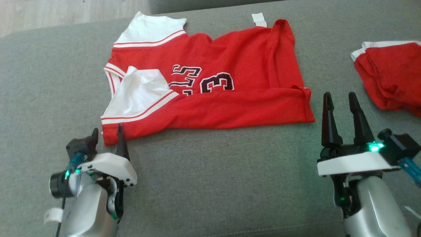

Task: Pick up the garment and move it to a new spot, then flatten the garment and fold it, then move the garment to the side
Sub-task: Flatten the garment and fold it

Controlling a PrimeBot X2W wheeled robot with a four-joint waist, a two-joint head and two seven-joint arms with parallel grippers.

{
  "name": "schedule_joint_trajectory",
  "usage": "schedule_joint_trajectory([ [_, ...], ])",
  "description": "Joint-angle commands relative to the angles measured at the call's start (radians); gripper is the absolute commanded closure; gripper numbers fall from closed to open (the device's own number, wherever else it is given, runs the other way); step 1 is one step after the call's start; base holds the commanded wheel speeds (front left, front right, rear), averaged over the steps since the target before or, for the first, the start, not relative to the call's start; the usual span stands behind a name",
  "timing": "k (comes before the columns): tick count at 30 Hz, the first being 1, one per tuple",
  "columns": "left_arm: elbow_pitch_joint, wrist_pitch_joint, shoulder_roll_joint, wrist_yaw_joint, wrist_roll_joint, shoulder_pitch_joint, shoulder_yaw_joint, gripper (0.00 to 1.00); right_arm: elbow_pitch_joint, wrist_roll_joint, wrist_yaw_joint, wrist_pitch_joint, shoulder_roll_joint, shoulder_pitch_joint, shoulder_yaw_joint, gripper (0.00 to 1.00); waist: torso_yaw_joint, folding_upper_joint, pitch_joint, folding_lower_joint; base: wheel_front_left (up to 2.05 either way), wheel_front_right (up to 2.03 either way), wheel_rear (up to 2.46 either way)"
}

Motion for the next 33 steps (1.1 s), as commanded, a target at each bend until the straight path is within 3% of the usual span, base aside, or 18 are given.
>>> schedule_joint_trajectory([
  [1, 0.015, -0.001, 0.030, 0.009, 0.010, -0.051, 0.029, 0.00, -0.027, 0.005, 0.007, -0.006, 0.001, -0.035, 0.034, 0.00, -0.011, 0.0000, 0.010, 0.0000, 0.00, 0.00, 0.00],
  [8, 0.158, 0.016, 0.061, 0.016, 0.022, -0.120, 0.019, 0.00, -0.019, 0.028, 0.007, -0.006, 0.001, -0.048, 0.036, 0.00, -0.033, 0.0000, 0.028, 0.0000, 0.00, 0.00, 0.00],
  [17, 0.259, 0.046, 0.064, -0.016, 0.032, -0.181, -0.021, 0.00, -0.003, 0.020, 0.007, 0.002, 0.001, -0.053, 0.026, 0.00, -0.040, 0.0000, 0.040, 0.0000, 0.00, 0.00, 0.00],
  [18, 0.265, 0.044, 0.065, -0.022, 0.031, -0.189, -0.023, 0.45, 0.000, 0.018, 0.007, 0.004, 0.001, -0.054, 0.024, 0.00, -0.039, 0.0000, 0.041, 0.0000, 0.00, 0.00, 0.00],
  [19, 0.268, 0.040, 0.066, -0.028, 0.029, -0.197, -0.025, 1.00, 0.005, 0.015, 0.007, 0.009, 0.001, -0.056, 0.022, 0.00, -0.037, 0.0000, 0.042, 0.0000, 0.00, 0.00, 0.00],
  [26, 0.195, -0.002, 0.053, -0.054, 0.028, -0.227, -0.037, 1.00, 0.070, -0.036, 0.007, 0.078, 0.001, -0.082, -0.015, 0.00, 0.003, 0.0000, 0.040, 0.0000, 0.00, 0.00, 0.00],
  [33, -0.045, -0.006, 0.039, -0.068, 0.068, -0.189, -0.069, 1.00, 0.174, -0.073, 0.007, 0.156, 0.001, -0.149, -0.085, 0.00, 0.061, 0.0000, 0.044, 0.0000, 0.00, 0.00, 0.00],
])
